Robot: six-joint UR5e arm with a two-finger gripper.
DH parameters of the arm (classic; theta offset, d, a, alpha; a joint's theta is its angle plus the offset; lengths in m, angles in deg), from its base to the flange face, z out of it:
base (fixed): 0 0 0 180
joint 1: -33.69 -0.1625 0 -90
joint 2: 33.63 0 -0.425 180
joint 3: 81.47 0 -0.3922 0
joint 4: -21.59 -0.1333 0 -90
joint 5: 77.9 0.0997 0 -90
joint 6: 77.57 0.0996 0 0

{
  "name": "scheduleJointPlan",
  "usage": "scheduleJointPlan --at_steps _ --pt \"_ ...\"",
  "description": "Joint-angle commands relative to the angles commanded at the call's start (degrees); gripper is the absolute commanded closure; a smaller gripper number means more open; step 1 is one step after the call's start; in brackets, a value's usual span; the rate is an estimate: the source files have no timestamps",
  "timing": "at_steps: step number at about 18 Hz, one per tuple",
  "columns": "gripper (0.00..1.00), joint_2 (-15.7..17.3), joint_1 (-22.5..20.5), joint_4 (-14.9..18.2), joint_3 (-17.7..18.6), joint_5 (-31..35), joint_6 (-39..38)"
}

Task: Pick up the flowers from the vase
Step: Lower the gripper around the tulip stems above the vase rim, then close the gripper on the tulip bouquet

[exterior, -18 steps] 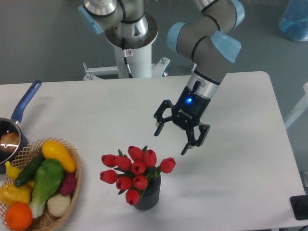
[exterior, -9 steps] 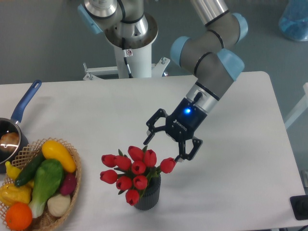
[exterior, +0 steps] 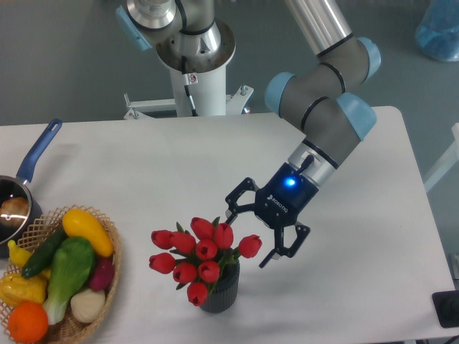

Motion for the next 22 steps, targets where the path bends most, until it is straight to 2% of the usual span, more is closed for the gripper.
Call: scheduleJointPlan --at_steps 6,7,9,14,15,22 --pt "0.01 -0.3 2.6 0.0 0.0 -0.2 0.2" --pt "0.07 -0.3 2.7 0.0 0.1 -0.2 0.2" --pt "0.29 -0.3 2.9 0.0 0.2 -0.2 0.4" --pt "0.91 -0.1 2.5 -0.1 0.4 0.1 0.7" --pt "1.0 0.0 2.5 -0.1 0.4 0.0 0.7" --pt "1.0 1.2 2.0 0.0 0.4 -0.3 0.0"
